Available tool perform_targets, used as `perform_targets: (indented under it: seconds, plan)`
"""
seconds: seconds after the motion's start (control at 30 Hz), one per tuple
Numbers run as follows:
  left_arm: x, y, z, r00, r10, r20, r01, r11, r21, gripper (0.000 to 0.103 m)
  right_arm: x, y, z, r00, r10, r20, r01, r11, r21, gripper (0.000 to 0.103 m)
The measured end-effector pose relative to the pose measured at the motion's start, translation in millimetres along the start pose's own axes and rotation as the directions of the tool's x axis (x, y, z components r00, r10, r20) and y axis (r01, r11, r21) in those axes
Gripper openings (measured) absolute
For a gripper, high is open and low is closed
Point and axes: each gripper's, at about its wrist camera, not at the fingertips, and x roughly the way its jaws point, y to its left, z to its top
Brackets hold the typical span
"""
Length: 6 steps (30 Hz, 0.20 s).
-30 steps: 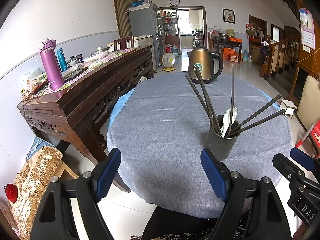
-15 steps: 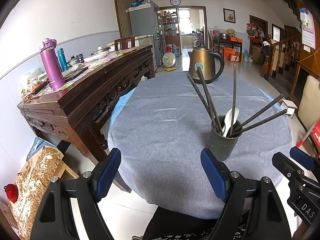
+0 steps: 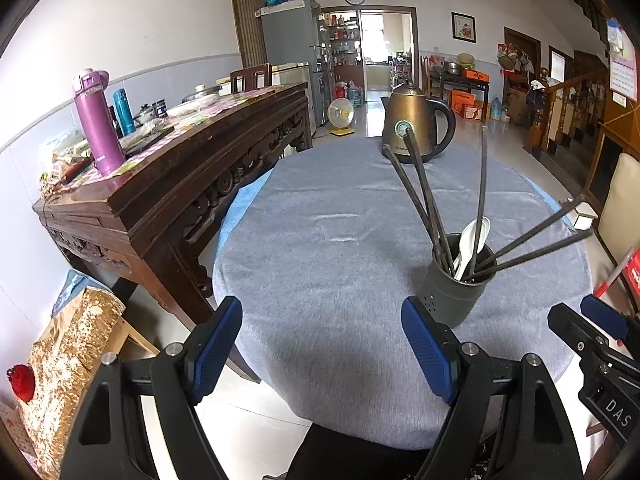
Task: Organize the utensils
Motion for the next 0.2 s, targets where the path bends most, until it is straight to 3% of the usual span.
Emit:
perform_targets:
  seconds: [0.2]
  plan:
    - [22, 0, 5, 1.0, -0.002, 0.013, 0.002, 1.0, 0.004, 0.082, 23, -28, 3, 0.999, -0.036, -0.027, 0.037, 0.998, 0.051, 0.064]
